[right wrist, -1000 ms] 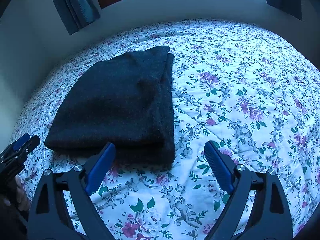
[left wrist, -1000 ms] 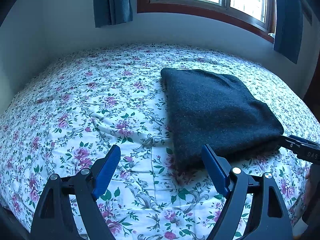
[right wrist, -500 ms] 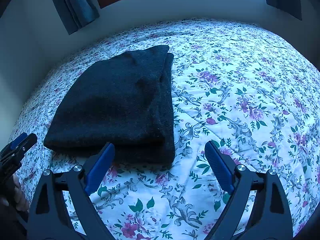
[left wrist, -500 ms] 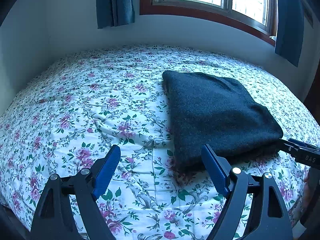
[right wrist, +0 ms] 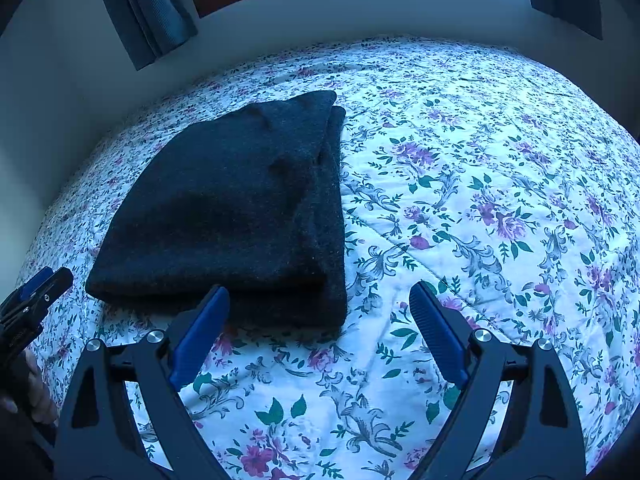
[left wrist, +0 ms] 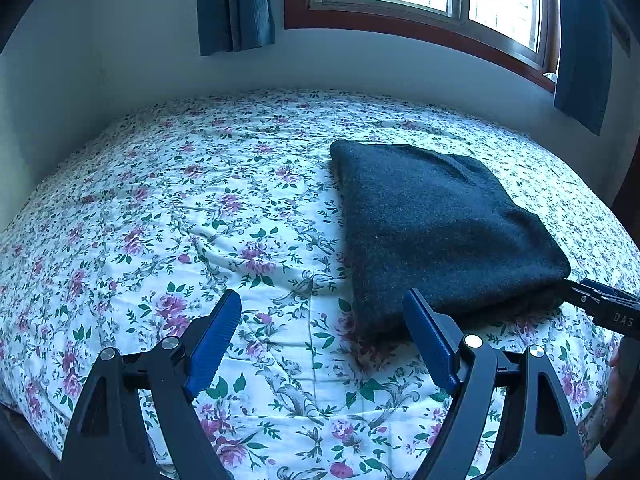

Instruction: Fold small clothes

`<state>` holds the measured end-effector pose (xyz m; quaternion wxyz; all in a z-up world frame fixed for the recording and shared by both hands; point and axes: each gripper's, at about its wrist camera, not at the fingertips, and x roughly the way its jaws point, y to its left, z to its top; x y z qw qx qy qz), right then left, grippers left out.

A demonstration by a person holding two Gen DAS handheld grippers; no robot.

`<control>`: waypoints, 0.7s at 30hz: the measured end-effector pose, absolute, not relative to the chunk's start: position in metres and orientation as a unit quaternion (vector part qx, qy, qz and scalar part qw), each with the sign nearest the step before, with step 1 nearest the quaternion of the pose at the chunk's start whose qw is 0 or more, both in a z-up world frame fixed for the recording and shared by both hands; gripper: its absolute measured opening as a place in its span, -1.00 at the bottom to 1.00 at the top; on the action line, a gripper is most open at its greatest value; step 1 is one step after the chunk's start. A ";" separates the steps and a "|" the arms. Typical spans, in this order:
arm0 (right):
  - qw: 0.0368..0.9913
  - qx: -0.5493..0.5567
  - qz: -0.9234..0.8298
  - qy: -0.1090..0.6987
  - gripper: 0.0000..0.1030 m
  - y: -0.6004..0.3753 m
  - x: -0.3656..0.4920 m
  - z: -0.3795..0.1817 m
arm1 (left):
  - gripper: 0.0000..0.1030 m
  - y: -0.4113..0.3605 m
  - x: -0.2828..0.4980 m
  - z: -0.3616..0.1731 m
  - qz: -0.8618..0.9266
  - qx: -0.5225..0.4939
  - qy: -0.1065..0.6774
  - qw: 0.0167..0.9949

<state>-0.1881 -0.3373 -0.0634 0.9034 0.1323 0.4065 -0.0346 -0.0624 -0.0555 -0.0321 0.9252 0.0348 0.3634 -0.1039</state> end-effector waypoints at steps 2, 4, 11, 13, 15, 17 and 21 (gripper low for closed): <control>0.903 0.131 -0.033 0.407 0.77 -0.338 -0.187 -0.064 | 0.58 -0.055 -0.063 -0.032 -0.101 0.032 0.363 0.926; 0.903 0.132 -0.034 0.407 0.77 -0.337 -0.188 -0.064 | 0.58 -0.054 -0.063 -0.031 -0.101 0.030 0.363 0.926; 0.903 0.133 -0.034 0.408 0.77 -0.337 -0.188 -0.064 | 0.58 -0.054 -0.062 -0.031 -0.098 0.031 0.363 0.926; 0.903 0.133 -0.033 0.408 0.77 -0.337 -0.187 -0.064 | 0.58 -0.054 -0.062 -0.031 -0.097 0.030 0.363 0.926; 0.903 0.133 -0.033 0.408 0.77 -0.336 -0.188 -0.064 | 0.58 -0.055 -0.062 -0.031 -0.097 0.029 0.364 0.926; 0.902 0.132 -0.032 0.409 0.77 -0.336 -0.187 -0.064 | 0.58 -0.054 -0.062 -0.031 -0.095 0.027 0.364 0.926; 0.902 0.130 -0.031 0.410 0.77 -0.335 -0.187 -0.065 | 0.58 -0.054 -0.063 -0.029 -0.093 0.028 0.360 0.928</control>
